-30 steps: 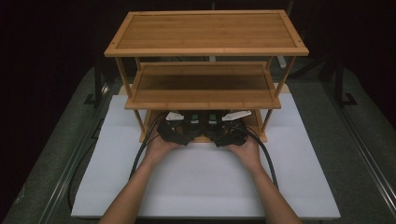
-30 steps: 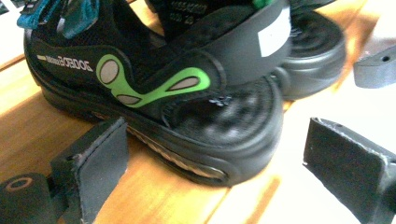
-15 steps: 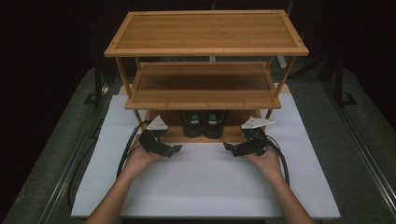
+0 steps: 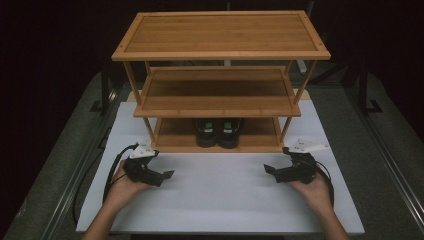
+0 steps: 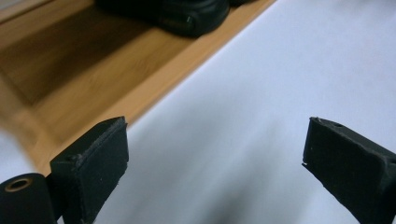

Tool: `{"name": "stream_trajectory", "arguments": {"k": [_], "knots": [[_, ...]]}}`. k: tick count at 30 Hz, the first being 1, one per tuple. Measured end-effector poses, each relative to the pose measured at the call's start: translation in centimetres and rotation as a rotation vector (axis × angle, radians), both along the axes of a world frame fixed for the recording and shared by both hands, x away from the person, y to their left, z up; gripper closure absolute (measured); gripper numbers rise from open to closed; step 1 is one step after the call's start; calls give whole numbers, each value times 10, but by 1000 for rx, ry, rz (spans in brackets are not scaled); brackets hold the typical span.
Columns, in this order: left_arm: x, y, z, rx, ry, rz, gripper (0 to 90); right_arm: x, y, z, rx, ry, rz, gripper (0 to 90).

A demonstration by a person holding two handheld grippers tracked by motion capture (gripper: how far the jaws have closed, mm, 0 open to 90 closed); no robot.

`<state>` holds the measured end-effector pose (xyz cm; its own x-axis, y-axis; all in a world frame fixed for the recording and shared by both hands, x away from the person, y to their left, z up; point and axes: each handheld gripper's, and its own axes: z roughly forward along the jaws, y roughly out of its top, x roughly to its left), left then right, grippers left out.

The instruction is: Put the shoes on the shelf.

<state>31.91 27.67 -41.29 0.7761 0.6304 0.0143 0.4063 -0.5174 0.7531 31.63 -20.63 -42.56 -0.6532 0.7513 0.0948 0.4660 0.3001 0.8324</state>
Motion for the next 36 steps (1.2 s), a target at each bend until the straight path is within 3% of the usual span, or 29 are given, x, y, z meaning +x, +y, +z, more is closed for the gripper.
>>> {"name": "stream_trajectory", "arguments": {"k": [10, 22, 27, 32, 36], "knots": [[-35, 42, -11, 35, -3, 72, 66, -38, -39, -9, -26, 7, -67, 18], [-68, 72, -29, 81, 0, 135, 65, -63, -61, -20, -134, 46, -140, 18], [-72, 78, -35, 89, 9, 152, 65, -71, -68, -22, -152, 68, -165, 18], [-70, 80, -37, 62, 25, 155, 63, -75, -70, -31, -199, 105, -178, 18], [-68, 82, -38, 56, 44, 164, 35, -73, -71, -33, -192, 128, -173, 18]]}}
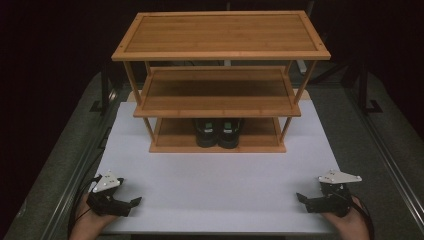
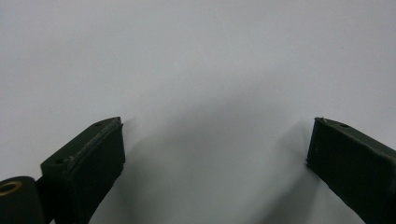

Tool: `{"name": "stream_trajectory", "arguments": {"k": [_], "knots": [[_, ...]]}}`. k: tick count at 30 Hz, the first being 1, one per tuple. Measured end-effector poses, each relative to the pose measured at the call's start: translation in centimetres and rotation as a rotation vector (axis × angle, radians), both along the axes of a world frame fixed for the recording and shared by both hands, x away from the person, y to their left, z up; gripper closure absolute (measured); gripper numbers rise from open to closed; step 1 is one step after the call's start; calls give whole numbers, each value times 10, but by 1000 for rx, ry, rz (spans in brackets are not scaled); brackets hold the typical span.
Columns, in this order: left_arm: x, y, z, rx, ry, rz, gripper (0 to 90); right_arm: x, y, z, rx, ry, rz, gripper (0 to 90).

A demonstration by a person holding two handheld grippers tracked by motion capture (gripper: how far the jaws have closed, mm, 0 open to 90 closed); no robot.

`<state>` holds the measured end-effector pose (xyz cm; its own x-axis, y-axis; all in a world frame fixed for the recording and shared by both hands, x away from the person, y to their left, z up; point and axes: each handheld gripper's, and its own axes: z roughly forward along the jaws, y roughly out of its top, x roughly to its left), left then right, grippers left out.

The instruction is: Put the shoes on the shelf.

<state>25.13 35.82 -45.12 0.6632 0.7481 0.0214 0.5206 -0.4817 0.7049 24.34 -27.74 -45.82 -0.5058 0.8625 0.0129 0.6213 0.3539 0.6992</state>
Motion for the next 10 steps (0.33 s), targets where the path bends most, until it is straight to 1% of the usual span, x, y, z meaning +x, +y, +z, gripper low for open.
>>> {"name": "stream_trajectory", "arguments": {"k": [10], "knots": [[0, 0, 0, -2, 1, 0, 34, 0, 0, 0, 2, -1, 0, 18]]}}
